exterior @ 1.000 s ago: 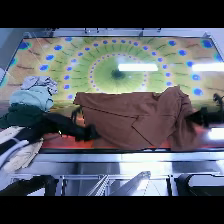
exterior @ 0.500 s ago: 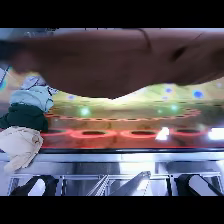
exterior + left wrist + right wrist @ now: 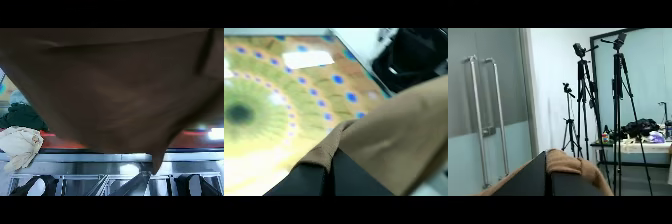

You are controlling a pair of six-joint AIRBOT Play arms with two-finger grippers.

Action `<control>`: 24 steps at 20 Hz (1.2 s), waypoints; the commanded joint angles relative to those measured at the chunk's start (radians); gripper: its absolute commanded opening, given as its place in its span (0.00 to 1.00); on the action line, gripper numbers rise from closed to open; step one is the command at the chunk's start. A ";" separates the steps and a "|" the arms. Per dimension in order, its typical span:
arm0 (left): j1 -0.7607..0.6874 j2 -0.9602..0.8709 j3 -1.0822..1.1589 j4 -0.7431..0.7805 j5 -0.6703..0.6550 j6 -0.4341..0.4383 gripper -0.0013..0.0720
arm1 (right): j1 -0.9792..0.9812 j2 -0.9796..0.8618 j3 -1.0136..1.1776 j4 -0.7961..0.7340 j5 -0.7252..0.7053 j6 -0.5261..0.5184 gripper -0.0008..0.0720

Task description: Fold the shirts.

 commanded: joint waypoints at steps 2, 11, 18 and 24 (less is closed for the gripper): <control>-0.093 -0.094 0.100 0.004 0.030 -0.011 0.05 | 0.000 0.072 0.003 -0.007 -0.129 -0.072 0.03; 0.013 -0.354 0.066 0.032 0.089 -0.038 0.05 | 0.258 -0.337 0.009 -0.227 0.029 -0.004 0.03; -0.097 -0.417 0.108 0.019 0.233 -0.008 0.05 | 0.347 -0.365 0.009 -0.216 0.037 -0.014 0.03; -0.194 -0.020 0.080 -0.086 0.277 0.229 0.05 | 0.206 0.036 0.025 -0.250 -0.058 0.040 0.03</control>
